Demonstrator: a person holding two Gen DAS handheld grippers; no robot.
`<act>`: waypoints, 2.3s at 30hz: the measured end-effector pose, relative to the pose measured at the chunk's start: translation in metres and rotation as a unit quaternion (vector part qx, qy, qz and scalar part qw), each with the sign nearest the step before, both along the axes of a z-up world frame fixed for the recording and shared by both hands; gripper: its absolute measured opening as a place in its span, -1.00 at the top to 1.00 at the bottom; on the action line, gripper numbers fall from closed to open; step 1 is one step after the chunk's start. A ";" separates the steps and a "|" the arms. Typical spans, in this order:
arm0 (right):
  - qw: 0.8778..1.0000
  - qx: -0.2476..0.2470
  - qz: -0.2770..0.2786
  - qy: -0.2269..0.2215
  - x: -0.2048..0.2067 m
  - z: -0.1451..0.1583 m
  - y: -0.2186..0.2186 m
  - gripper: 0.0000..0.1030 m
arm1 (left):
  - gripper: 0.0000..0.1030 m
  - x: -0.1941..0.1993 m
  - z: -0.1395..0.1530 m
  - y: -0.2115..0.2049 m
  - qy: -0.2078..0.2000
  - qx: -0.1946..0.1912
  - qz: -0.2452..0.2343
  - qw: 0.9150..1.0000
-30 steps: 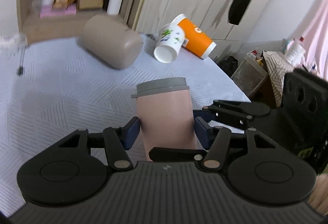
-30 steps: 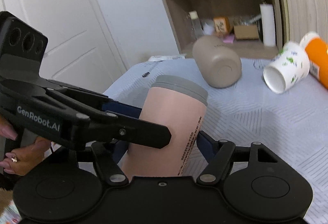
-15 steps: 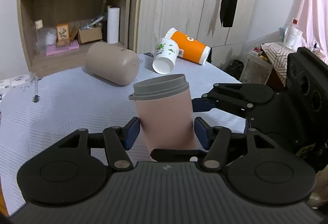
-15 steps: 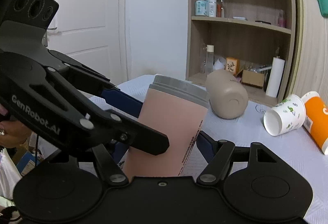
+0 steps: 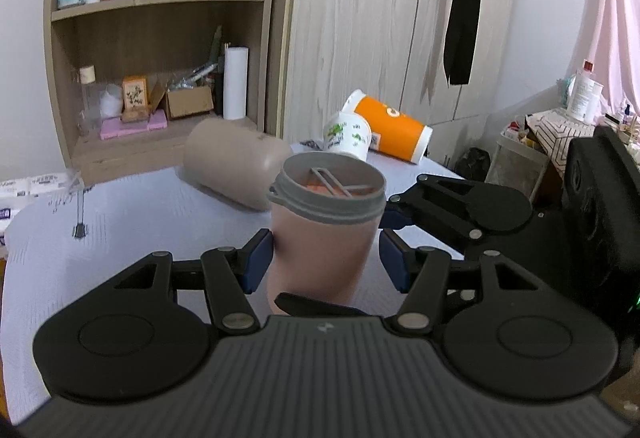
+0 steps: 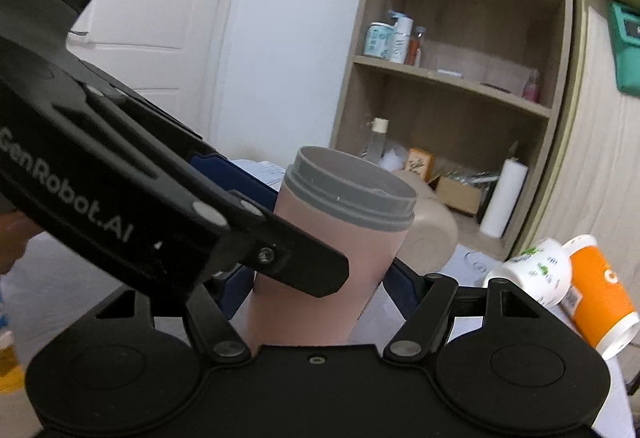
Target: Flip cup upright
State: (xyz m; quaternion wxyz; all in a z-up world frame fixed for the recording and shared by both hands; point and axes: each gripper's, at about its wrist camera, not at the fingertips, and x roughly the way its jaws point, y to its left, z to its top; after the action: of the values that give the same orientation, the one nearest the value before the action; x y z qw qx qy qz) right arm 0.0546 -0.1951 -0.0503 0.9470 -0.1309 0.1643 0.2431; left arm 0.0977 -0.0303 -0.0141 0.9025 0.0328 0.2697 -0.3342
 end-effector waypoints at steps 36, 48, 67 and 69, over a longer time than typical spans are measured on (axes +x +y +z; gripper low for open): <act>0.998 0.019 -0.026 0.048 0.020 0.006 -0.002 -0.67 | -0.50 0.016 -0.004 0.015 0.069 -0.092 0.057 0.992; 0.994 0.069 -0.045 0.073 -0.024 0.017 -0.015 -0.67 | -0.68 -0.037 0.015 0.024 0.058 -0.071 0.106 0.990; 0.991 0.057 -0.120 0.024 -0.091 0.069 -0.041 -0.69 | -0.77 -0.103 0.051 0.051 0.032 -0.048 0.180 0.982; 0.989 0.061 -0.132 0.019 -0.097 0.073 -0.045 -0.69 | -0.78 -0.107 0.052 0.051 0.030 -0.044 0.192 0.980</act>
State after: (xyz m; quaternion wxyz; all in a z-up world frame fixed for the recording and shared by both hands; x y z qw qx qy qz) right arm -0.0426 -0.2401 0.0225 0.9737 -0.0450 0.1831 0.1281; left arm -0.0092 0.0208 0.0376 0.9420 -0.0697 0.2825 -0.1672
